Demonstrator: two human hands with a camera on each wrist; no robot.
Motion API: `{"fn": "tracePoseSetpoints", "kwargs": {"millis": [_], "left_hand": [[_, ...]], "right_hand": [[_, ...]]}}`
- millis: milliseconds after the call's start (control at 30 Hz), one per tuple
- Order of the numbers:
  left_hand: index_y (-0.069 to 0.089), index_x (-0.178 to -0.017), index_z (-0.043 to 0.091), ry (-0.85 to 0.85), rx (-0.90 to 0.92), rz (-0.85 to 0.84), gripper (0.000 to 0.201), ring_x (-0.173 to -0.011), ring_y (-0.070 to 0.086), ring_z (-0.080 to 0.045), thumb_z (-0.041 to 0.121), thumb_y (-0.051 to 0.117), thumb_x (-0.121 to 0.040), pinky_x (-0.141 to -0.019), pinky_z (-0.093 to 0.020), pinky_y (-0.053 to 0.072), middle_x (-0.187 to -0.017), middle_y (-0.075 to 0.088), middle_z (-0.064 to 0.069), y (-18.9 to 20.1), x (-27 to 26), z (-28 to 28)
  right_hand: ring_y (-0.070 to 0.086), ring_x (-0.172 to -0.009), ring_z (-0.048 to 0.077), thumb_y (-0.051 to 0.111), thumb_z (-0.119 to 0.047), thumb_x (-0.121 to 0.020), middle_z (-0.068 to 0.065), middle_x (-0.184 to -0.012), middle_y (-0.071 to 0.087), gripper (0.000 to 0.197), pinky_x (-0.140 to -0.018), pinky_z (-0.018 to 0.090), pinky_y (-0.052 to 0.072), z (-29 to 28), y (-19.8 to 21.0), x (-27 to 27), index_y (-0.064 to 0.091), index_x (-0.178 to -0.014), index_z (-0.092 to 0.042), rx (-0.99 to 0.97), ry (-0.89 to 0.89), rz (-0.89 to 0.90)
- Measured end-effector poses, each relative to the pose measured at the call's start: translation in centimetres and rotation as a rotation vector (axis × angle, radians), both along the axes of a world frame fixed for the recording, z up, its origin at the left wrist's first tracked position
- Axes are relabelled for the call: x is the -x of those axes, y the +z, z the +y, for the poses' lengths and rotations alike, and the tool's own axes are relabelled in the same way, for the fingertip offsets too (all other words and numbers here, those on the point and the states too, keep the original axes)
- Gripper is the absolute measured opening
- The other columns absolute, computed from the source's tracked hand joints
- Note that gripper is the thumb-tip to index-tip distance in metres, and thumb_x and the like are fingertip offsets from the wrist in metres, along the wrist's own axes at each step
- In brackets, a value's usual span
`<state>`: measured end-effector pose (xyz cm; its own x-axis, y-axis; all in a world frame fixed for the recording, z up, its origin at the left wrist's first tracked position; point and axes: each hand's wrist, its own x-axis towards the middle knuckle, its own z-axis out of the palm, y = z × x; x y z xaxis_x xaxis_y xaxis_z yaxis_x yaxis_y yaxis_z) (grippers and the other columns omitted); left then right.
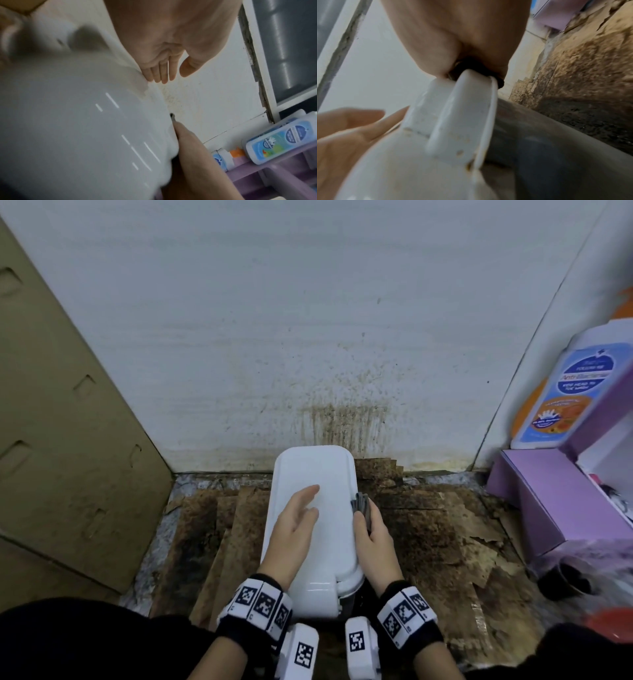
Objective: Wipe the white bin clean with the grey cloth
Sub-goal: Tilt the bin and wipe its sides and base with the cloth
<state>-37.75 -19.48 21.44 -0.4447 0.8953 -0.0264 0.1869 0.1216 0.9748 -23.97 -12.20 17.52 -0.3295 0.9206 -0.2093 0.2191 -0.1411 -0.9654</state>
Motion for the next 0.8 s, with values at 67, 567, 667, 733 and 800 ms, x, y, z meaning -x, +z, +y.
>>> {"fn": "tracePoseSetpoints", "kwargs": {"millis": [67, 567, 667, 733, 800], "left_hand": [[0.056, -0.132, 0.03, 0.072, -0.018, 0.058, 0.036, -0.126, 0.044, 0.012, 0.011, 0.046, -0.103, -0.097, -0.005, 0.037, -0.138, 0.052, 0.018, 0.1, 0.4, -0.5], [0.046, -0.129, 0.034, 0.16, 0.373, 0.171, 0.082, -0.106, 0.061, -0.016, 0.089, 0.049, -0.068, -0.095, -0.047, 0.052, -0.118, 0.06, 0.004, -3.9, 3.0, -2.2], [0.046, -0.13, 0.035, 0.122, 0.336, 0.141, 0.074, -0.107, 0.06, -0.013, 0.082, 0.054, -0.073, -0.095, -0.045, 0.053, -0.12, 0.059, 0.007, -3.3, 3.2, -2.2], [0.047, -0.131, 0.036, 0.077, 0.313, 0.159, 0.069, -0.108, 0.061, -0.011, 0.078, 0.056, -0.077, -0.094, -0.044, 0.054, -0.122, 0.059, 0.008, -3.2, 3.8, -2.2], [0.049, -0.131, 0.04, 0.011, 0.282, 0.172, 0.061, -0.107, 0.063, -0.007, 0.074, 0.059, -0.081, -0.092, -0.042, 0.056, -0.123, 0.061, 0.011, -2.5, 4.6, -1.8]], "right_hand": [[0.058, -0.117, 0.01, 0.042, -0.04, -0.102, -0.01, -0.134, 0.059, 0.045, -0.102, 0.041, 0.049, 0.6, 0.2, -0.9, 0.038, -0.147, -0.041, 0.054, -0.014, -0.004], [0.059, -0.103, -0.006, 0.043, -0.036, -0.104, -0.029, -0.112, 0.058, 0.038, -0.092, 0.028, 0.052, -0.6, 0.9, -1.0, 0.036, -0.139, -0.049, 0.061, -0.061, 0.082], [0.055, -0.104, -0.009, 0.043, -0.032, -0.104, -0.029, -0.116, 0.055, 0.043, -0.089, 0.024, 0.05, -1.3, 1.2, -0.9, 0.036, -0.145, -0.042, 0.063, -0.114, 0.128], [0.056, -0.105, -0.007, 0.043, -0.031, -0.104, -0.02, -0.123, 0.058, 0.044, -0.086, 0.022, 0.049, -2.1, 1.2, -0.6, 0.038, -0.147, -0.036, 0.066, -0.175, 0.148], [0.056, -0.111, 0.0, 0.042, -0.033, -0.104, -0.013, -0.132, 0.055, 0.046, -0.091, 0.028, 0.05, -3.3, 0.9, 0.0, 0.035, -0.149, -0.034, 0.069, -0.269, 0.133]]}}
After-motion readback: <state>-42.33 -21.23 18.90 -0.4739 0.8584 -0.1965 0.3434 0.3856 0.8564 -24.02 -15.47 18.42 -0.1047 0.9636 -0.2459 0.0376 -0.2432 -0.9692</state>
